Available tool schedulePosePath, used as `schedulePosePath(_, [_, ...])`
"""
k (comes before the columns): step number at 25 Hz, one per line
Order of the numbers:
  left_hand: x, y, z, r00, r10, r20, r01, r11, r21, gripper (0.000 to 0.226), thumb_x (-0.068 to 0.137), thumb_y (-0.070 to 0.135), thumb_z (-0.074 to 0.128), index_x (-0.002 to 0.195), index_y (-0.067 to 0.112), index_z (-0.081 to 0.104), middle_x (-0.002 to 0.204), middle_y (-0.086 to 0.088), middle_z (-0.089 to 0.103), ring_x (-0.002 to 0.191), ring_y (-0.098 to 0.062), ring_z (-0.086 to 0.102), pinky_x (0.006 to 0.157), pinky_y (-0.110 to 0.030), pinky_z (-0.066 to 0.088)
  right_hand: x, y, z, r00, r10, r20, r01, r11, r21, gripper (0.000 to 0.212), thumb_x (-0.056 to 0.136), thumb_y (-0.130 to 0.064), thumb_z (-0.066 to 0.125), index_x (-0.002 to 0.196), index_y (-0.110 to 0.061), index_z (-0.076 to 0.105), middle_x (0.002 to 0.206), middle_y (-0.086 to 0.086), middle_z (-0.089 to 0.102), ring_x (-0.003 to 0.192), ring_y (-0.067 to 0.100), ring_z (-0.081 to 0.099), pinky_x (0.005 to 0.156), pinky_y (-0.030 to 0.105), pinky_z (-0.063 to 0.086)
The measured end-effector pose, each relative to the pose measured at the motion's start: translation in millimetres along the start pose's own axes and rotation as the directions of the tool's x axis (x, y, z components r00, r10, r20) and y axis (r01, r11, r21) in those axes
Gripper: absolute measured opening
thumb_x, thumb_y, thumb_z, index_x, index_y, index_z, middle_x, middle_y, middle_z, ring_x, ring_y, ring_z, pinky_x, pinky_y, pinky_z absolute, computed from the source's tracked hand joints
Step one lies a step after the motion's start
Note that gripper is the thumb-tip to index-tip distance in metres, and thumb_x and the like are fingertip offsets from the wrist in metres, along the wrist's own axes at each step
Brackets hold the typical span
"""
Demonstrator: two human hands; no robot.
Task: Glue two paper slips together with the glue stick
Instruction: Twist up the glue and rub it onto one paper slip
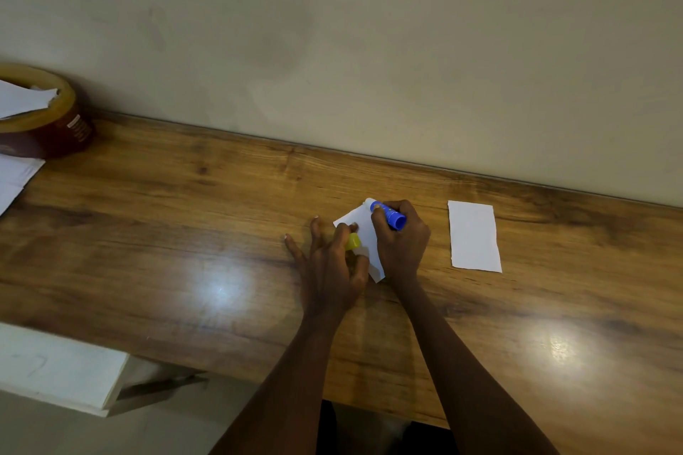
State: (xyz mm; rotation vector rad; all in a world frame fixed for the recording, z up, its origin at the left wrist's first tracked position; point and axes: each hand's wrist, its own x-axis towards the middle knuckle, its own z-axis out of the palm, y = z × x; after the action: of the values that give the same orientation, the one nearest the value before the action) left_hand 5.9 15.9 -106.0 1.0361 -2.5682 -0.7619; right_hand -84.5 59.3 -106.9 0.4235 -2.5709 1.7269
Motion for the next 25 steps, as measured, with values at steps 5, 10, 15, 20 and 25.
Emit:
schedulePosePath(5, [0, 1, -1, 1.000, -0.005, 0.005, 0.005, 1.000, 0.002, 0.050, 0.075, 0.036, 0.039, 0.121, 0.018, 0.045, 0.145, -0.022, 0.032, 0.140, -0.031, 0.019, 0.109, -0.058, -0.011, 0, -17, -9, 0.988, 0.022, -0.150, 0.006, 0.983, 0.184, 0.029, 0.080, -0.005, 0.062, 0.108, 0.003, 0.057, 0.099, 0.020, 0.065, 0.077, 0.017, 0.055, 0.059, -0.002, 0.040])
schedulePosePath(10, [2, -3, 2, 0.999, 0.003, 0.034, -0.002, 1.000, -0.003, 0.045, 0.082, 0.028, 0.048, 0.126, 0.021, 0.041, 0.146, -0.018, 0.033, 0.143, -0.025, 0.008, 0.109, -0.059, -0.012, -30, -17, -19, 0.987, -0.126, 0.096, 0.145, 0.961, -0.235, 0.037, 0.078, -0.005, 0.064, 0.114, -0.006, 0.056, 0.105, 0.020, 0.067, 0.089, 0.027, 0.062, 0.074, 0.023, 0.044])
schedulePosePath(15, [0, 0, -2, 1.000, 0.002, 0.019, -0.001, 1.000, -0.021, 0.053, 0.075, 0.035, 0.037, 0.126, 0.020, 0.042, 0.142, -0.019, 0.039, 0.143, -0.026, 0.008, 0.109, -0.058, -0.013, -28, -7, -20, 0.943, -0.033, 0.330, 0.161, 0.916, -0.367, 0.051, 0.074, -0.003, 0.067, 0.121, -0.011, 0.049, 0.122, 0.017, 0.059, 0.112, 0.033, 0.052, 0.099, 0.047, 0.040])
schedulePosePath(20, [-1, 1, -3, 1.000, 0.019, -0.021, -0.020, 0.998, -0.058, 0.060, 0.073, 0.035, 0.042, 0.131, 0.022, 0.039, 0.142, -0.021, 0.039, 0.142, -0.031, 0.009, 0.109, -0.059, -0.012, 31, -6, -26, 0.786, -0.060, 0.616, 0.323, 0.889, -0.325, 0.056, 0.075, 0.005, 0.062, 0.123, -0.016, 0.045, 0.130, 0.014, 0.053, 0.119, 0.033, 0.045, 0.110, 0.045, 0.023])
schedulePosePath(25, [0, 0, -3, 0.999, 0.034, -0.010, -0.035, 0.998, -0.058, 0.059, 0.072, 0.034, 0.041, 0.130, 0.021, 0.041, 0.139, -0.017, 0.044, 0.142, -0.031, 0.011, 0.109, -0.060, -0.010, 69, -8, -33, 0.512, -0.104, 0.853, 0.555, 0.798, -0.236, 0.066, 0.073, 0.013, 0.056, 0.128, -0.019, 0.041, 0.130, 0.014, 0.051, 0.106, 0.030, 0.046, 0.082, 0.030, 0.034])
